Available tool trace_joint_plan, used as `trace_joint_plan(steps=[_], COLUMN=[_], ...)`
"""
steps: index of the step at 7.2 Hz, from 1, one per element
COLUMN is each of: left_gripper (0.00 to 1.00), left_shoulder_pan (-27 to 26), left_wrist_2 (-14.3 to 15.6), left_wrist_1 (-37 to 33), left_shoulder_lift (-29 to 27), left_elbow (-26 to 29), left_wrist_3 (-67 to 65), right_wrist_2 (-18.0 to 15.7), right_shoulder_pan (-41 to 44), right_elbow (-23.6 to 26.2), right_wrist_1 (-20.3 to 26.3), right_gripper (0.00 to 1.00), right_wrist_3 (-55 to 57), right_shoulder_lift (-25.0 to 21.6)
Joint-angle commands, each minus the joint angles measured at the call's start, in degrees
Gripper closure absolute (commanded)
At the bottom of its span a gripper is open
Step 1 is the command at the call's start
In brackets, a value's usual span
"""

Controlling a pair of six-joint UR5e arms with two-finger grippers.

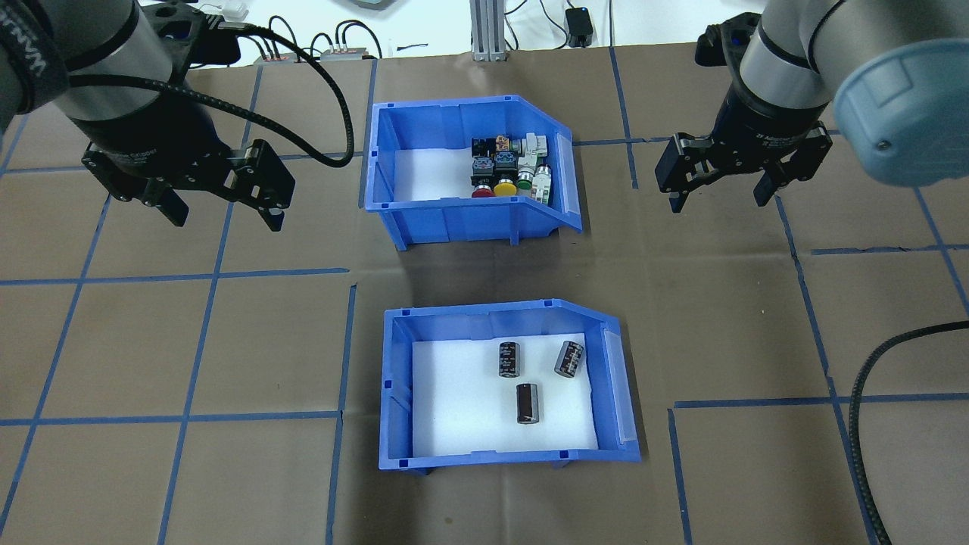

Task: Place battery box in front

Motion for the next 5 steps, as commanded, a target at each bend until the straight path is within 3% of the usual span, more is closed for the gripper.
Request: trace_joint_plan(steps=[1,3,5], left_gripper=[0.0,0.0,0.0], left_shoulder_pan=[0.05,0.05,0.05], left_wrist_2=[2.43,2.19,1.15], left_wrist_1=[1.47,7.34,5.28], left_shoulder_lift=[-1.26,-1.62,-1.62], left_elbow=[0.32,-1.51,-1.7], left_wrist_3=[0.22,0.93,0.32], right_wrist_2=[0.0,-0.09,-0.09], right_shoulder_pan=[0.0,0.0,0.0], right_elbow=[0.0,0.0,0.0], right_wrist_1=[0.0,0.0,0.0], right_gripper=[0.0,0.0,0.0], right_wrist_3=[0.0,0.0,0.0], right_shoulder_lift=[0.0,0.0,0.0])
